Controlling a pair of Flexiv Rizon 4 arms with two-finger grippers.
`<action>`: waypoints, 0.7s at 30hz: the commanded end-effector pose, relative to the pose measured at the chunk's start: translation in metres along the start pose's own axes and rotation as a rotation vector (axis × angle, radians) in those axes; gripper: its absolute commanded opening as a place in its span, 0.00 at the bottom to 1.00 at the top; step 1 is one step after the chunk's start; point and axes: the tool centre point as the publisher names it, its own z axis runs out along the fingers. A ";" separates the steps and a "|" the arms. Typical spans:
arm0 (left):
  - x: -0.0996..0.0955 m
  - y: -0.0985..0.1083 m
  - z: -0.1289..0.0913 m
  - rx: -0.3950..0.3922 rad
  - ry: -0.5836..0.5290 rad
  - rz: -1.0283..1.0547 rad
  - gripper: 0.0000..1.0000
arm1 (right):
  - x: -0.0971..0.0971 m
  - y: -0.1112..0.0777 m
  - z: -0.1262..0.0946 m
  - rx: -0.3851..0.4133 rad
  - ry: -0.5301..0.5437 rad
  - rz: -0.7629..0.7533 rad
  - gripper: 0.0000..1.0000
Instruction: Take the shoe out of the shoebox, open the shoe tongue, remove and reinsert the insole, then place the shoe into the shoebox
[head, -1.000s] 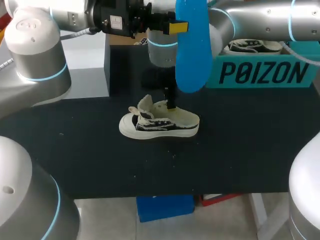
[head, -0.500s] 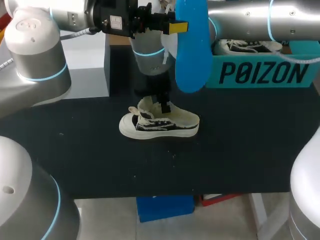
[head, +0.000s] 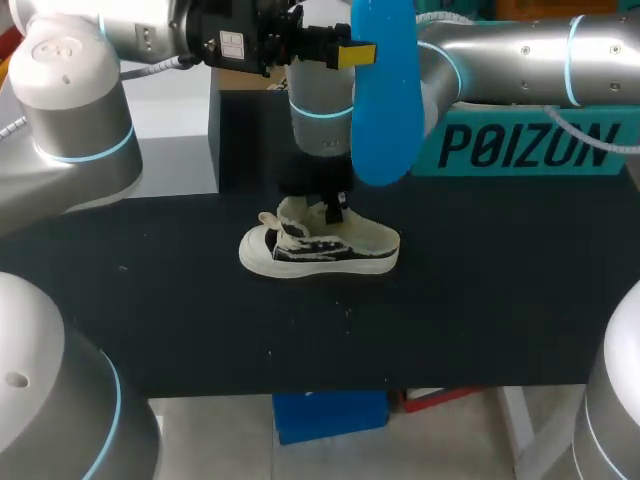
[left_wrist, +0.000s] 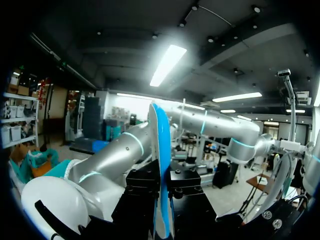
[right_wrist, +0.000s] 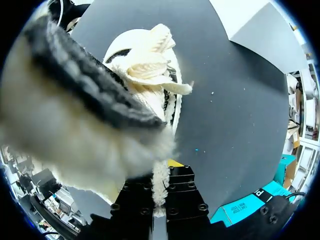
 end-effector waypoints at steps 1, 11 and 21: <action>0.000 0.000 0.001 -0.001 -0.002 0.001 0.00 | 0.002 -0.004 0.000 -0.013 -0.002 0.000 0.00; 0.000 0.000 0.001 -0.001 -0.002 0.001 0.00 | 0.002 -0.004 0.000 -0.013 -0.002 0.000 0.00; 0.000 0.000 0.001 -0.001 -0.002 0.001 0.00 | 0.003 -0.005 -0.007 -0.022 0.007 0.007 0.00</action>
